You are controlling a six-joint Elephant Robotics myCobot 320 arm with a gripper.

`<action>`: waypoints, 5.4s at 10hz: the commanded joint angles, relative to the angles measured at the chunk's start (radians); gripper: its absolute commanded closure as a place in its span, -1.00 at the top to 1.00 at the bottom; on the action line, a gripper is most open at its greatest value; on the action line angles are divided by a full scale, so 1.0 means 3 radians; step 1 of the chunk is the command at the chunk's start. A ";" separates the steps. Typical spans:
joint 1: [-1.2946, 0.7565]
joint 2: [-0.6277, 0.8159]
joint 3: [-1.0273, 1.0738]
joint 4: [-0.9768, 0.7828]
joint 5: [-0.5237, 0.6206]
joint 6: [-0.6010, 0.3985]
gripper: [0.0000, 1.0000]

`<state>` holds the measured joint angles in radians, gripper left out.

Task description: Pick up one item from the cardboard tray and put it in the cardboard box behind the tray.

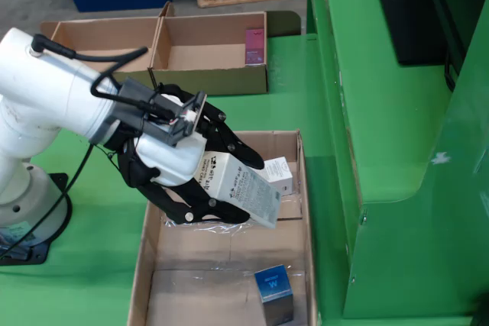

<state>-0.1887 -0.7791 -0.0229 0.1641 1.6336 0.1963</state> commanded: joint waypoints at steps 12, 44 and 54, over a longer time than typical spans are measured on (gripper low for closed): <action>-0.0138 0.0318 0.0076 -0.0231 0.0406 0.0031 -1.00; -0.0138 0.0318 0.0076 -0.0231 0.0406 0.0031 -1.00; 0.0674 0.0462 0.0076 -0.0527 0.0622 0.0316 -1.00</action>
<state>-0.0506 -0.6980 -0.0260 0.0215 1.7961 0.2836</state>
